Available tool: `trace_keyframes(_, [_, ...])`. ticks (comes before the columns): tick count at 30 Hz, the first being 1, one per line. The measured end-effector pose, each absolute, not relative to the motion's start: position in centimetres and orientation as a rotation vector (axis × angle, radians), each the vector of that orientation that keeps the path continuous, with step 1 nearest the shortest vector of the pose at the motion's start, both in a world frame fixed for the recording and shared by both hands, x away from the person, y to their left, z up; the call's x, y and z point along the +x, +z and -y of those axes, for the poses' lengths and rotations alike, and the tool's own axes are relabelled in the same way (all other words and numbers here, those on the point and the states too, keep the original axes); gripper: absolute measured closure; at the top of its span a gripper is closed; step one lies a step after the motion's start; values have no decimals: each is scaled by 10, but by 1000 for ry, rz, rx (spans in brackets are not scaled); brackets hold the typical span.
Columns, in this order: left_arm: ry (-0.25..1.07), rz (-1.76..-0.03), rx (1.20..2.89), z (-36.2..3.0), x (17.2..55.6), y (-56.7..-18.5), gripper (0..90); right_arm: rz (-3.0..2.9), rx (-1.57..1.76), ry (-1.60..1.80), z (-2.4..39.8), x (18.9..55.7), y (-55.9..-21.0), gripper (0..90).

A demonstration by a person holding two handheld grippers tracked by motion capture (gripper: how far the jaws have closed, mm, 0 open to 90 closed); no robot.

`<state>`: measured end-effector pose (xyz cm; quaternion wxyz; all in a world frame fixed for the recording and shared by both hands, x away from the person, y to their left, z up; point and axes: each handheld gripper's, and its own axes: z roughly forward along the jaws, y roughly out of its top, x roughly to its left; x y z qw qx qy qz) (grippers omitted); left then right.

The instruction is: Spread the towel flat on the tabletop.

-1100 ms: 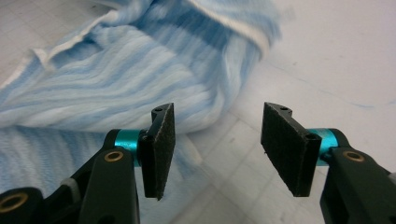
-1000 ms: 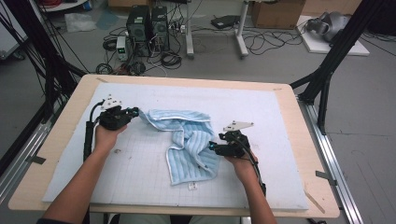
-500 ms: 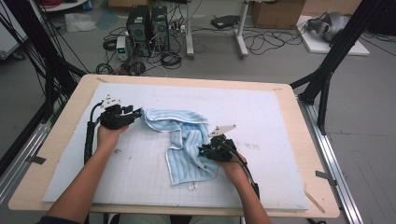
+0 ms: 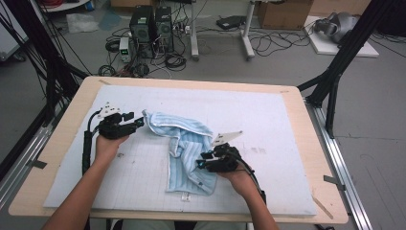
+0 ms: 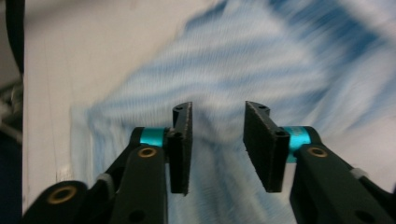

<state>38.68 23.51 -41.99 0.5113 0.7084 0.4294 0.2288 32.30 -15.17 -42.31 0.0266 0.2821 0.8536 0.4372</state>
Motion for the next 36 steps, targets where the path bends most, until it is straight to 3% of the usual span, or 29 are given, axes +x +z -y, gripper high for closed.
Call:
trace_keyframes(7, [534, -1021, 1732, -232, 382, -428, 449, -2361, 909, 1362, 167, 336, -408, 514])
trace_keyframes(17, [527, -1013, 1697, -239, 377, -430, 434, -2446, 667, 1123, 99, 381, -409, 503])
trace_keyframes(20, [521, -1024, 1689, -240, 377, -431, 424, -2473, 635, 1055, 86, 392, -410, 590])
trace_keyframes(25, [517, -1018, 1698, -240, 377, -432, 422, -2483, 649, 986, 77, 412, -411, 844])
trace_keyframes(36, [509, -1021, 1723, -236, 377, -436, 423, -2210, 1098, 953, 138, 445, -405, 865])
